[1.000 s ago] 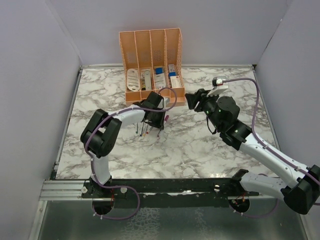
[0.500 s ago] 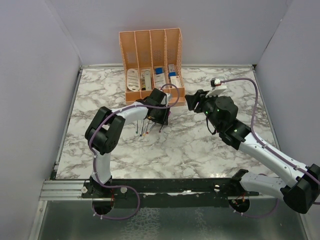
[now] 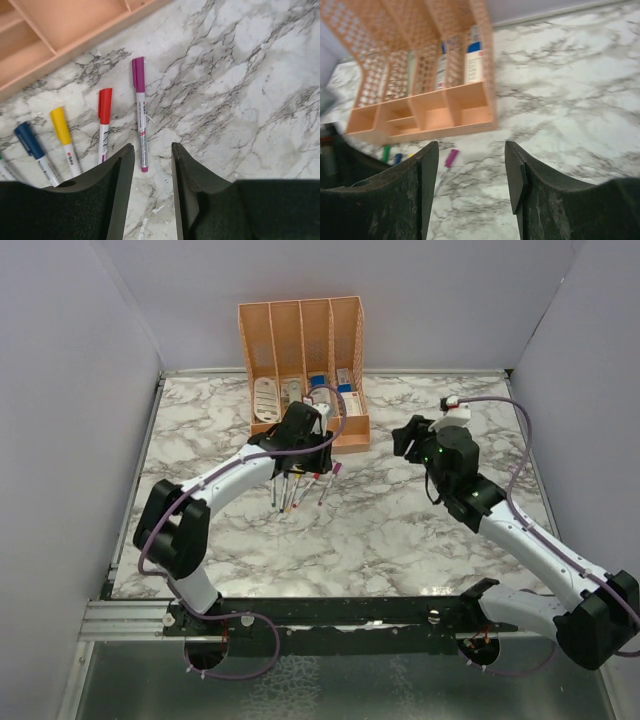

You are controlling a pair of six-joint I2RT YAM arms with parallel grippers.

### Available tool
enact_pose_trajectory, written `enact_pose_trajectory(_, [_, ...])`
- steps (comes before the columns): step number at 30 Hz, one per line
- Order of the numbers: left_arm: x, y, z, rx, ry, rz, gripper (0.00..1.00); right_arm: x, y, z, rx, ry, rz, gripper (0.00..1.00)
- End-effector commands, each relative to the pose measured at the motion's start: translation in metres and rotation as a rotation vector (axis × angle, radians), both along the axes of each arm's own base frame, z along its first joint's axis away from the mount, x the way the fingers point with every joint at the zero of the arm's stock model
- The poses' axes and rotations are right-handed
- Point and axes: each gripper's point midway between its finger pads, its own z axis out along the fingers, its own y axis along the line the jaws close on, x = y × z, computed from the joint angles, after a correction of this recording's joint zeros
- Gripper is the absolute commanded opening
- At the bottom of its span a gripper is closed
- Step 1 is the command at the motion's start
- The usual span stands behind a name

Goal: Insert the pens into the pen caps

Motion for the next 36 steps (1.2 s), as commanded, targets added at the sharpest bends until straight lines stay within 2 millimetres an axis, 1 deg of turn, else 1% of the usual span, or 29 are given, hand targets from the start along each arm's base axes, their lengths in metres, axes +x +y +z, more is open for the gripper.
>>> enact_pose_trajectory(1, [0.008, 0.029, 0.038, 0.021, -0.131, 0.118, 0.39, 0.012, -0.054, -0.041, 0.051, 0.131, -0.129, 0.55])
enact_pose_trajectory(3, [0.011, 0.051, 0.047, 0.026, -0.166, 0.182, 0.39, 0.015, -0.078, -0.046, 0.061, 0.138, -0.180, 0.55])
enact_pose_trajectory(5, [0.016, 0.081, 0.049, 0.024, -0.180, 0.266, 0.39, 0.016, -0.098, -0.047, 0.060, 0.139, -0.230, 0.55])
enact_pose_trajectory(8, [0.021, 0.139, 0.051, 0.008, -0.178, 0.404, 0.39, 0.019, -0.131, -0.049, 0.075, 0.143, -0.296, 0.56])
enact_pose_trajectory(13, [0.020, 0.235, 0.068, 0.020, -0.241, 0.629, 0.41, 0.019, -0.201, -0.053, 0.169, 0.167, -0.431, 0.56])
enact_pose_trajectory(14, [0.019, 0.252, 0.071, 0.018, -0.249, 0.670, 0.42, 0.017, -0.214, -0.054, 0.184, 0.169, -0.462, 0.56])
enact_pose_trajectory(15, [0.016, 0.264, 0.073, 0.014, -0.255, 0.699, 0.42, 0.016, -0.225, -0.055, 0.197, 0.174, -0.497, 0.56])
enact_pose_trajectory(16, [0.013, 0.281, 0.073, 0.014, -0.258, 0.744, 0.43, 0.015, -0.232, -0.056, 0.210, 0.180, -0.523, 0.56])
enact_pose_trajectory(17, [0.010, 0.291, 0.073, 0.015, -0.261, 0.771, 0.43, 0.014, -0.236, -0.056, 0.220, 0.181, -0.538, 0.56])
enact_pose_trajectory(20, [-0.002, 0.310, 0.066, 0.080, -0.244, 0.819, 0.45, 0.012, -0.241, -0.058, 0.240, 0.194, -0.579, 0.56])
enact_pose_trajectory(22, [-0.009, 0.315, 0.062, 0.113, -0.240, 0.829, 0.46, 0.009, -0.245, -0.062, 0.240, 0.207, -0.612, 0.56])
enact_pose_trajectory(27, [-0.021, 0.311, 0.064, 0.087, -0.281, 0.831, 0.47, 0.003, -0.248, -0.067, 0.227, 0.215, -0.629, 0.56])
enact_pose_trajectory(33, [-0.024, 0.313, 0.072, 0.059, -0.322, 0.868, 0.50, 0.002, -0.247, -0.071, 0.220, 0.219, -0.624, 0.56])
enact_pose_trajectory(36, [-0.024, 0.312, 0.072, 0.054, -0.321, 0.869, 0.51, 0.001, -0.246, -0.073, 0.220, 0.225, -0.622, 0.56])
